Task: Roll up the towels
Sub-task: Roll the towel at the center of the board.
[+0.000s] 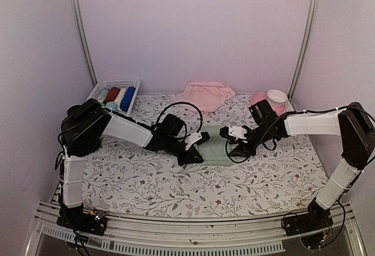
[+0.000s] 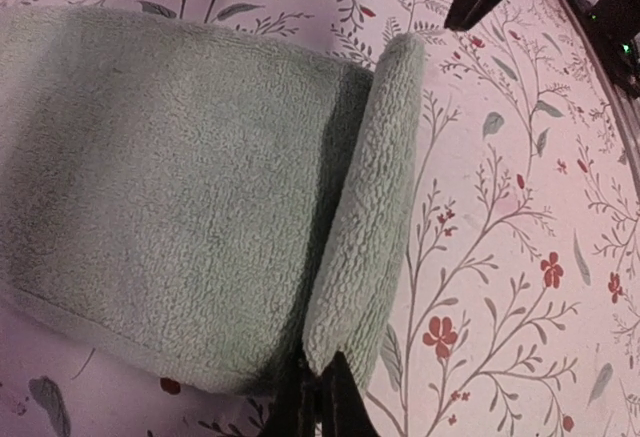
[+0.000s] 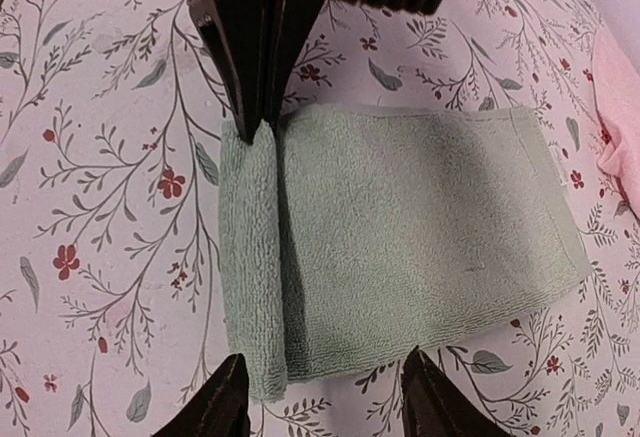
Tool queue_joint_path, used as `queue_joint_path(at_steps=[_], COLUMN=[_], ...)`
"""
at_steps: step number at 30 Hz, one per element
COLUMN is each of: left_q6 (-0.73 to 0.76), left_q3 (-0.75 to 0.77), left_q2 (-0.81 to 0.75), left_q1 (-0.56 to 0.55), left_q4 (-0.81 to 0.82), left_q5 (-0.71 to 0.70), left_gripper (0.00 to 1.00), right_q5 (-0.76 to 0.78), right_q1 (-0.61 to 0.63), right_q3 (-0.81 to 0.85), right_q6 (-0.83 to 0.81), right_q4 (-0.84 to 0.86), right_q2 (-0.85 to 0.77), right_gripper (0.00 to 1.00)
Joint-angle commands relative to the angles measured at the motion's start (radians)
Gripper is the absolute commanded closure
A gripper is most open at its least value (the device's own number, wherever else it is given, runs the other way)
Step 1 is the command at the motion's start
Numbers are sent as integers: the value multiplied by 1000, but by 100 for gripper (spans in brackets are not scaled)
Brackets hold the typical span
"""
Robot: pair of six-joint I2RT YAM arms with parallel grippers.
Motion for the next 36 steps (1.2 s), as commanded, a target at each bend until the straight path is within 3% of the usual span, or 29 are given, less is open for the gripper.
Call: queue_joint_path(at_steps=[1, 4, 7, 9, 32, 36], left_q6=[-2, -4, -4, -4, -4, -5], left_q3=[18, 19, 20, 21, 26, 26], left_q2=[35, 37, 37, 38, 43, 39], left_q1=[19, 18, 20, 20, 21, 22], left_q4=[-53, -55, -57, -57, -64, -63], left_q5=[-6, -7, -8, -2, 2, 3], left_gripper=[100, 100, 100, 100, 100, 92], right_q5=[-138, -203, -204, -215, -139, -93], right_q1=[-5, -4, -4, -4, -3, -4], right_q3=[-26, -9, 19, 29, 73, 73], right_q6=[-25, -56, -41, -34, 51, 76], right_q4=[-11, -60, -78, -84, -39, -13], right_q2=[-70, -57, -7, 21, 152, 169], right_gripper=[51, 65, 88, 96, 97, 97])
